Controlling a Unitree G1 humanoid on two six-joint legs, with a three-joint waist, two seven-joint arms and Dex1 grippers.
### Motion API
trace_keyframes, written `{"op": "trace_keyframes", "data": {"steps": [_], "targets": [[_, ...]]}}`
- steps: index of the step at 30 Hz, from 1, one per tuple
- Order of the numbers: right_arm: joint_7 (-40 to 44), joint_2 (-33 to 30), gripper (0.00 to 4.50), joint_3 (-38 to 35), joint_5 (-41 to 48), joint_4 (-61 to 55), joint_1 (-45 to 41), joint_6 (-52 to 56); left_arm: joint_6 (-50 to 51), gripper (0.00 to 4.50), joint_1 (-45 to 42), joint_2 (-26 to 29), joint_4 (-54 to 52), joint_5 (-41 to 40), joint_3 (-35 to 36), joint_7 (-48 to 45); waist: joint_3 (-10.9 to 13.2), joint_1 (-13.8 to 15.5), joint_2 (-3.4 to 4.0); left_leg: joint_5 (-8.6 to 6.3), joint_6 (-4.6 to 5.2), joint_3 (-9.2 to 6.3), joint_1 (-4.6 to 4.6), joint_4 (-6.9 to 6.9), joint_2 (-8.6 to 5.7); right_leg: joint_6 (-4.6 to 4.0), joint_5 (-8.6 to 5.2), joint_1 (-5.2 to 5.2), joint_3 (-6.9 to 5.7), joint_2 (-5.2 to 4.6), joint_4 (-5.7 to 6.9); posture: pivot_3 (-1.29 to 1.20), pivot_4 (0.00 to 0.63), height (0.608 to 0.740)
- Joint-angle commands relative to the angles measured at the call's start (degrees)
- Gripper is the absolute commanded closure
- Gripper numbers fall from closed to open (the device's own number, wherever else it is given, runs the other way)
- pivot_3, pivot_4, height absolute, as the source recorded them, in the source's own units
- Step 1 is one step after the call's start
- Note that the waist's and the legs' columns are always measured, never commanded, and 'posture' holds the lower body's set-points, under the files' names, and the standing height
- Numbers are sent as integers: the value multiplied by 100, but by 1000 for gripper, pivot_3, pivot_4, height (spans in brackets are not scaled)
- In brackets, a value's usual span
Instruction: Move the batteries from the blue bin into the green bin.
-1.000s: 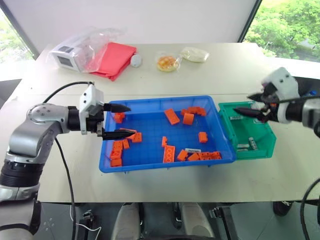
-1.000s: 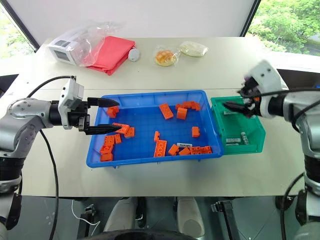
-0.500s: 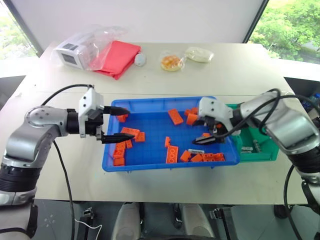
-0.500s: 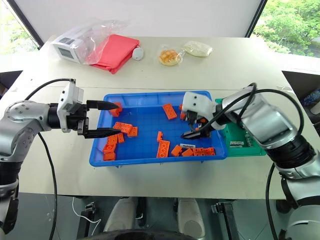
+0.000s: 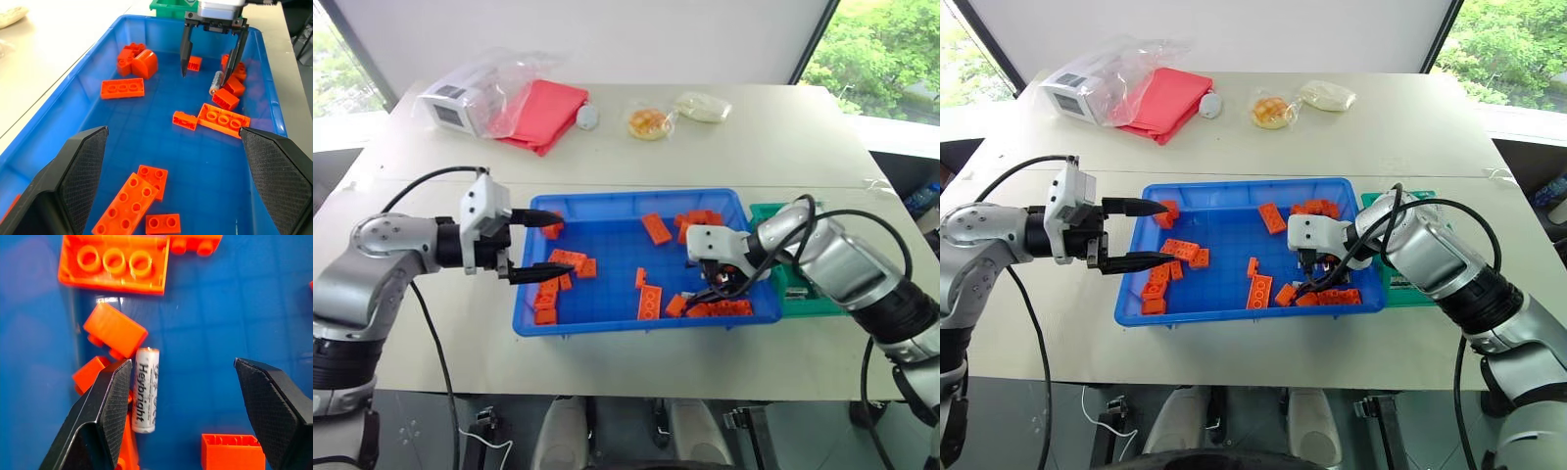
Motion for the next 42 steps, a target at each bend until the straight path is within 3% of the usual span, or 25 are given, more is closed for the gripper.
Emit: {"op": "trace_keyframes", "data": {"steps": [1,3,6,11,12,15,22,30,35,39,42], "targets": [[18,55,1075,10,-318,257,48,-465,-23,0,-56,80,-142,-73,209,33,0,-3,0,0,0,1,0,0,0,0,0,0,0,0,0,0,150,734],[48,100,1075,6,-419,363,70,-632,-15,0,-91,73,-126,-67,199,29,-1,-4,-1,0,0,1,3,0,0,0,0,1,0,1,0,0,150,734],[62,237,1860,-66,-443,445,71,-654,-12,0,-144,66,-89,-53,182,14,-3,-3,-4,0,0,0,7,0,1,1,1,5,0,2,0,0,150,734],[66,430,4285,-276,-317,258,77,-365,-34,0,-254,40,2,-13,107,-29,-4,-5,-7,0,-1,1,13,0,1,1,1,8,0,2,2,0,150,734],[67,451,4484,-381,-222,139,66,-205,-40,0,-285,29,30,-1,86,-37,-4,-3,-7,0,-1,0,13,0,1,1,1,9,0,2,3,0,150,734],[69,501,4482,-809,174,-234,-22,484,-69,0,-344,-5,107,31,42,-61,-4,0,-6,1,-1,1,12,0,1,3,2,7,0,2,5,0,150,734],[-571,94,4482,-3131,1251,-347,-528,2655,-188,0,-385,-159,315,118,-67,-55,-3,32,-4,1,-1,1,9,0,0,3,3,6,-1,-2,6,0,150,734],[-1189,-899,4482,-4217,1236,-239,846,2507,-343,0,-484,-165,631,202,-117,-227,-5,121,-8,0,1,3,9,-4,0,-14,-7,7,-1,-3,-2,0,150,734],[-2075,-640,2167,-4375,891,-56,1680,1838,-424,0,-704,-261,915,288,-205,-297,-5,91,-7,0,1,5,13,-2,0,0,1,7,2,0,2,0,150,734],[-1956,-683,157,-4630,1110,46,1817,1264,-443,0,-755,-238,1068,297,-149,-360,-5,72,-6,0,0,6,13,-2,0,3,3,5,4,1,4,0,150,734],[-1271,-961,157,-5151,1367,363,2033,314,-321,0,-695,-42,1169,165,101,-442,-5,87,-6,0,1,1,13,-4,1,6,3,6,3,6,4,0,150,734]]}}
